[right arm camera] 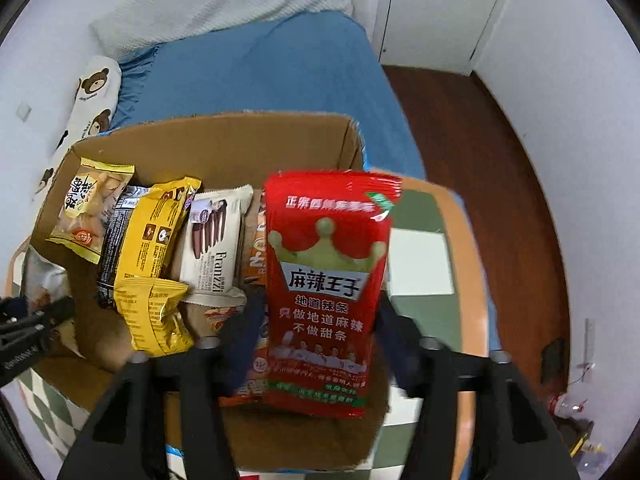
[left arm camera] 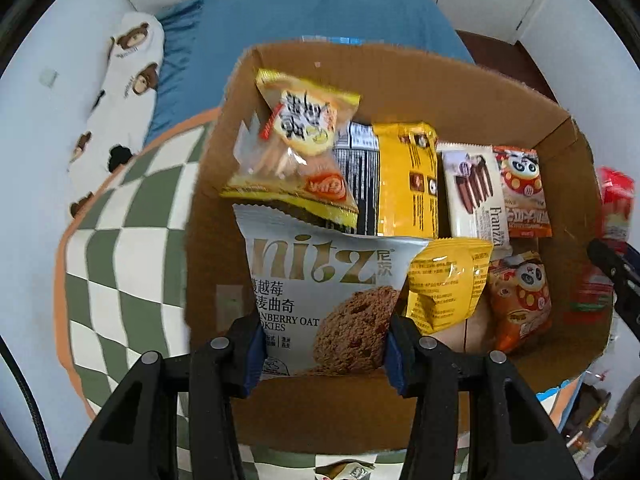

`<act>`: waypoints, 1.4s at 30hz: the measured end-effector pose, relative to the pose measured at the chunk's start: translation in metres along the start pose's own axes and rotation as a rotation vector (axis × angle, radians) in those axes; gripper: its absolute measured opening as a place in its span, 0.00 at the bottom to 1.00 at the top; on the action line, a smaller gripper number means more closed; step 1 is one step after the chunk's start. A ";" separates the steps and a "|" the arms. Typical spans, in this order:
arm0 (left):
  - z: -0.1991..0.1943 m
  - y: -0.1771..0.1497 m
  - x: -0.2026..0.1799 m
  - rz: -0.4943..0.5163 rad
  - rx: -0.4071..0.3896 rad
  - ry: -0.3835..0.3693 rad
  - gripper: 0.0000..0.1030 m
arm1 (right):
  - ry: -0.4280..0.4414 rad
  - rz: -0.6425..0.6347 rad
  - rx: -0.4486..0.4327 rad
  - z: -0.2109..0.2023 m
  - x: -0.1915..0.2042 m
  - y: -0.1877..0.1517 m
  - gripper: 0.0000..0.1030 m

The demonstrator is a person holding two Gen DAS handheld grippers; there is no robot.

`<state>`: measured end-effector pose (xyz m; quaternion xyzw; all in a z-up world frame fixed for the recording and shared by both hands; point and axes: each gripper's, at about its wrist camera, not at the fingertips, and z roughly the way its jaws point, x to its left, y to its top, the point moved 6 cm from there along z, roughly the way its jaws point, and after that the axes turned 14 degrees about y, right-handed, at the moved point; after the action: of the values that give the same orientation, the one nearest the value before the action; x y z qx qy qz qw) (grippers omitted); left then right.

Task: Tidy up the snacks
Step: 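Open both tools to release the packs into the box and withdraw, then grasp the small white pack with the left tool while the right tool grasps the brown biscuit pack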

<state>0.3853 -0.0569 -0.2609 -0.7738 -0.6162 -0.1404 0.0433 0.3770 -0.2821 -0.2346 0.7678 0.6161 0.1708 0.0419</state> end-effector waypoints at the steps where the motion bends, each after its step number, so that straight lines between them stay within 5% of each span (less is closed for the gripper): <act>1: 0.003 0.000 0.000 -0.005 0.000 -0.003 0.51 | -0.006 -0.001 0.013 0.003 -0.001 -0.001 0.77; 2: 0.004 0.001 0.001 -0.010 -0.007 -0.009 0.57 | -0.007 0.002 0.015 0.005 -0.001 -0.001 0.81; 4: 0.005 0.002 0.002 -0.025 -0.014 -0.027 0.86 | -0.008 -0.003 0.022 0.007 0.000 -0.002 0.81; 8: 0.004 0.002 0.006 -0.067 -0.029 -0.066 0.87 | 0.017 0.010 0.034 0.006 0.000 -0.006 0.89; 21: -0.034 -0.022 0.008 -0.099 -0.165 -0.108 0.87 | 0.139 0.005 -0.006 -0.019 0.023 -0.029 0.89; 42: -0.136 -0.100 0.023 -0.155 -0.465 -0.066 0.87 | 0.148 -0.059 -0.272 -0.117 0.060 -0.096 0.96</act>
<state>0.2715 -0.0443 -0.1355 -0.7174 -0.6261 -0.2559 -0.1671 0.2618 -0.2190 -0.1382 0.7221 0.6108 0.3073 0.1049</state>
